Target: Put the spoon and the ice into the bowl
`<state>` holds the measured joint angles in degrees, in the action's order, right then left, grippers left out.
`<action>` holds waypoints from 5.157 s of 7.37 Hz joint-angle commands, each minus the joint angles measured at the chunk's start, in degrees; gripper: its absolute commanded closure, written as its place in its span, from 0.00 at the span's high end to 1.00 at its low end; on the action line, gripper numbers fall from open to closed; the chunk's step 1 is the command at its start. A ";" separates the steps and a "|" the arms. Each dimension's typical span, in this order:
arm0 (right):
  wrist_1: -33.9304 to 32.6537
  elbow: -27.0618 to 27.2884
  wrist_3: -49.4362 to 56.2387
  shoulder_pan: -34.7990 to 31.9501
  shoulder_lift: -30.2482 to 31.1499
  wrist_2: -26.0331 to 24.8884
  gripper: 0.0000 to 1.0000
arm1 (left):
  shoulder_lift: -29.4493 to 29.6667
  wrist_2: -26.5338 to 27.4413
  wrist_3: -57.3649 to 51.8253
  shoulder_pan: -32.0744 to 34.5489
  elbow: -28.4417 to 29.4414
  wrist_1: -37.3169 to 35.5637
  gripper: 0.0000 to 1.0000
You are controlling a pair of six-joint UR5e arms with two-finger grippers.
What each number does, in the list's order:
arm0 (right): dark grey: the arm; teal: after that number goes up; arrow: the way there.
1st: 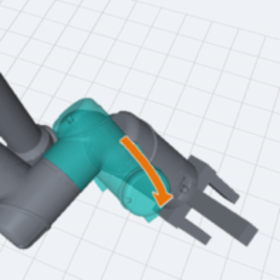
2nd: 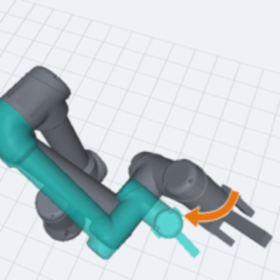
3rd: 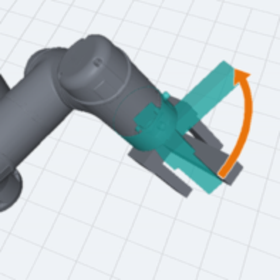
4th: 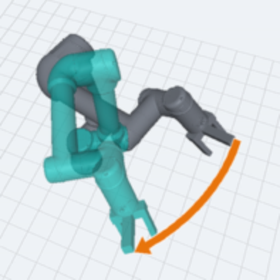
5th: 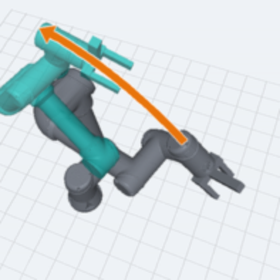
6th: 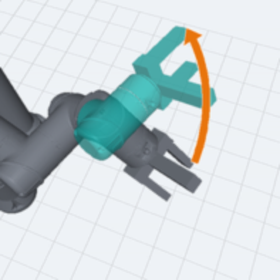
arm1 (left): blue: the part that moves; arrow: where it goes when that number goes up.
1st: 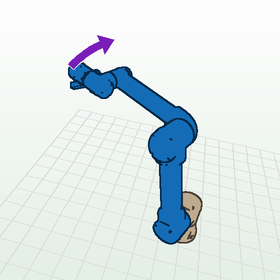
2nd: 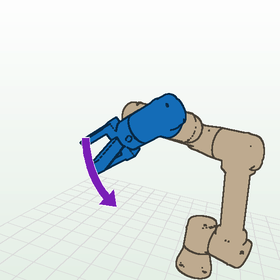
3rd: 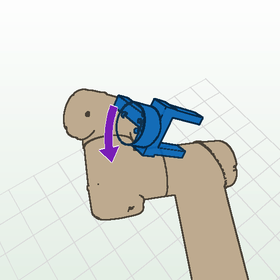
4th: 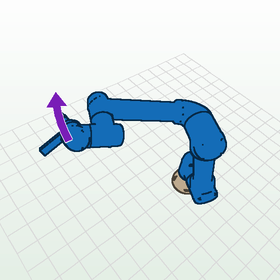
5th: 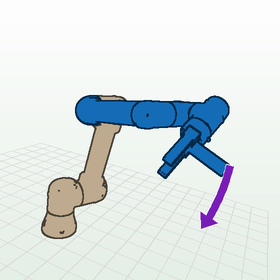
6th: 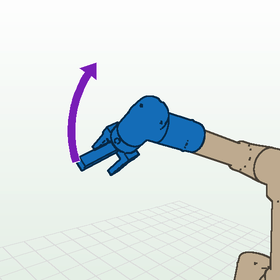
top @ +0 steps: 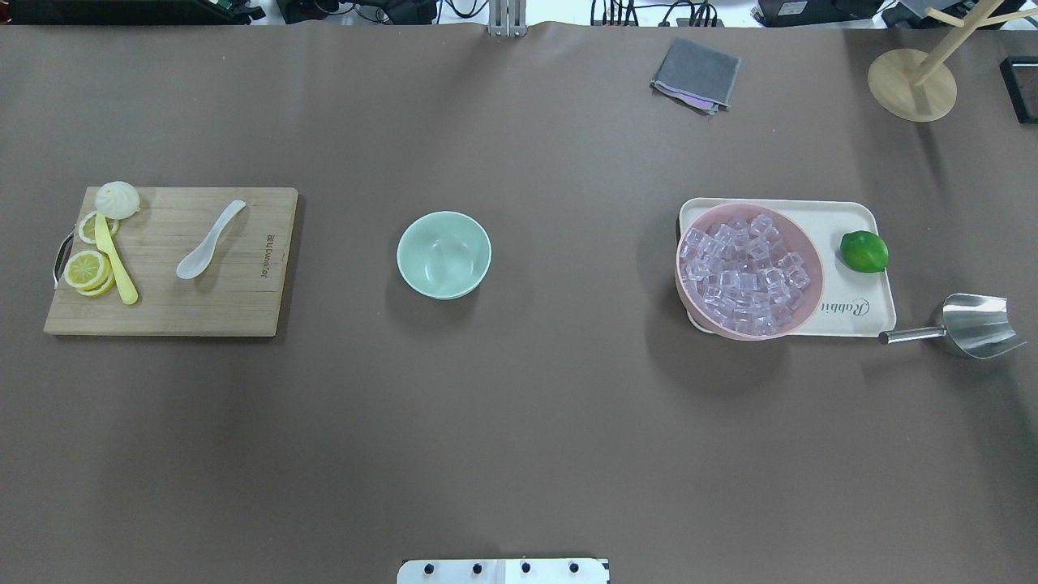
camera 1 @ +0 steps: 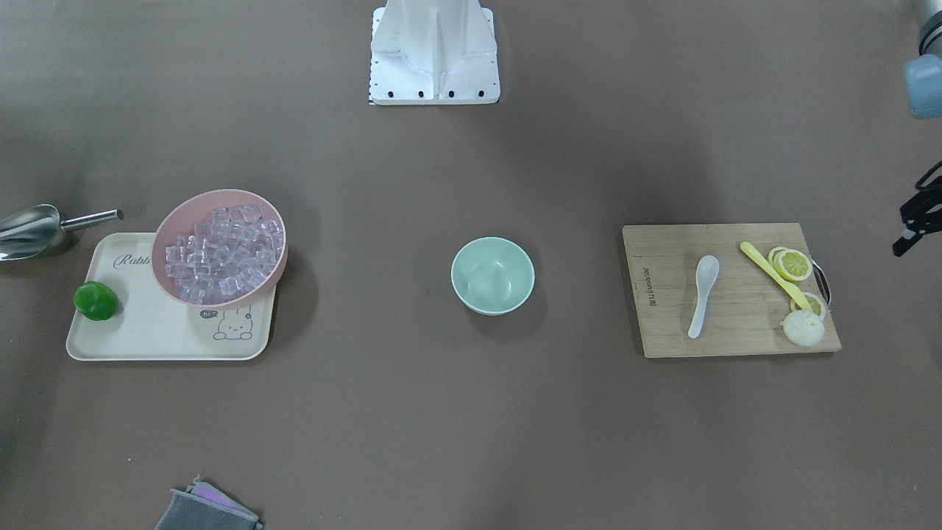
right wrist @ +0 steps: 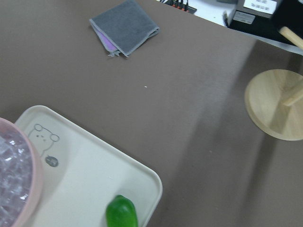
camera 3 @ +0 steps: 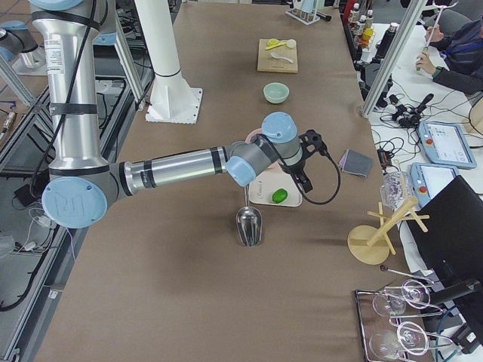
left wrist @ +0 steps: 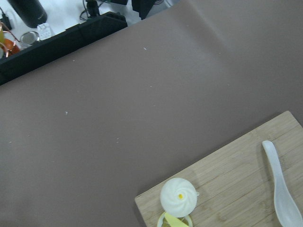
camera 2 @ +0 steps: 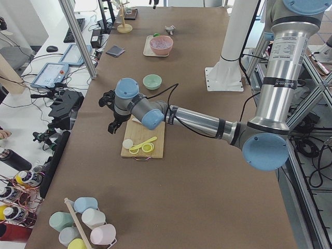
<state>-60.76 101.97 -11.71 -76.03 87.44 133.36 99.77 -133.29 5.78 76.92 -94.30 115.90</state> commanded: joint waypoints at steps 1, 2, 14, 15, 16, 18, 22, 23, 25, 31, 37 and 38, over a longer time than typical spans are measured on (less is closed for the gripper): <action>0.11 1.56 -10.47 9.63 -3.05 -6.14 0.98 | 0.78 1.26 3.86 -6.04 0.52 0.55 0.99; 0.03 2.96 -16.09 15.68 -3.32 -14.54 0.98 | 1.48 2.58 8.76 -8.77 0.35 0.55 0.99; -15.62 10.62 -43.57 33.84 -10.01 -34.66 0.99 | 5.87 17.45 28.41 -25.32 9.38 9.59 0.63; -15.62 10.53 -43.57 33.84 -10.01 -34.66 0.99 | 6.57 17.45 28.50 -25.33 10.18 9.69 0.61; -15.62 10.62 -43.57 33.84 -9.92 -34.75 0.99 | 6.75 17.45 28.50 -25.67 10.19 9.69 0.59; -15.62 10.53 -43.57 33.84 -9.92 -34.66 0.99 | 6.84 17.45 28.50 -26.11 10.37 9.69 0.48; -15.62 10.53 -43.57 33.84 -9.92 -34.75 0.99 | 6.84 17.45 28.50 -26.20 10.45 9.69 0.13; -15.62 10.62 -43.57 33.84 -10.00 -34.75 0.99 | 7.02 17.36 28.59 -26.12 9.58 9.69 0.00; -15.62 10.53 -43.48 33.93 -10.01 -34.66 0.99 | 7.63 17.09 37.83 -26.12 4.32 9.51 0.00; -15.53 10.27 -43.75 34.02 -10.18 -34.22 0.99 | 19.75 39.89 81.20 -41.47 2.01 8.90 0.00; -15.09 10.35 -43.83 34.46 -10.18 -34.57 0.99 | 21.52 47.59 84.05 -47.64 3.60 8.99 0.50; -15.09 10.35 -43.83 34.46 -10.18 -34.57 0.99 | 21.35 47.68 83.96 -47.65 3.25 8.99 0.54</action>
<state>-75.87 112.29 -55.55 -41.61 77.26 98.79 121.19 -85.71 89.88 29.65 -90.77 124.86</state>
